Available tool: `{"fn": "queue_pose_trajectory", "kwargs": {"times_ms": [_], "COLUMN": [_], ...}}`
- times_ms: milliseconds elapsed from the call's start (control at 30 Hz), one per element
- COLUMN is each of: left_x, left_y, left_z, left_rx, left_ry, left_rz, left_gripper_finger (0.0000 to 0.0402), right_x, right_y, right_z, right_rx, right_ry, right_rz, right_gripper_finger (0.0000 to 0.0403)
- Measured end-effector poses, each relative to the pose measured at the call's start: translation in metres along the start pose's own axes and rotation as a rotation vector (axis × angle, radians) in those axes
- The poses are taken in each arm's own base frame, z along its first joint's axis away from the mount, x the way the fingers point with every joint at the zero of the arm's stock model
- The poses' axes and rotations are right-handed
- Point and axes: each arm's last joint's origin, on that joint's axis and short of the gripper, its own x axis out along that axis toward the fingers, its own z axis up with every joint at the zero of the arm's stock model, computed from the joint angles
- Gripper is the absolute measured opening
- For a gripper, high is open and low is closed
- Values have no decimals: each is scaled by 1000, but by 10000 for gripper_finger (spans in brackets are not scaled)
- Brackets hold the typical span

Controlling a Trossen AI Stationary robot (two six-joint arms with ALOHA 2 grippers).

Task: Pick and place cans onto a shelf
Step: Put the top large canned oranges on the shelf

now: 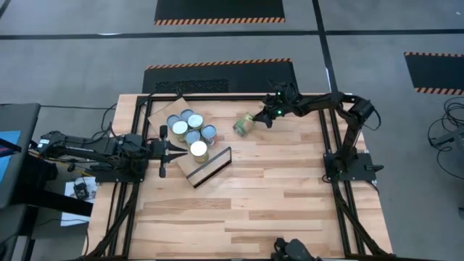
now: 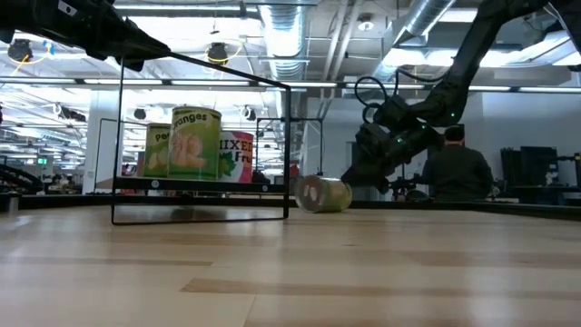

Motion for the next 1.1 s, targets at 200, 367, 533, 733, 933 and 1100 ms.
{"fn": "queue_pose_trajectory", "kwargs": {"times_ms": [200,367,533,733,933,1100], "left_x": [0,0,0,0,0,0], "left_y": [0,0,0,0,0,0], "left_z": [0,0,0,0,0,0], "left_rx": [0,0,-1,-1,0,4], "left_ry": [0,0,-1,-1,-2,-2], "left_rz": [0,0,0,1,1,1], "left_gripper_finger": [31,31,31,31,31,31], "right_x": [2,9,15,4,-23,-24], "right_y": [3,11,21,65,151,221], "right_z": [0,-1,-1,17,49,68], "right_rx": [-49,-112,-149,-227,-439,-721], "right_ry": [2,17,24,16,123,185], "right_rz": [8,29,21,-13,-192,-232], "right_gripper_finger": [14,16,5,4,4,3]}}
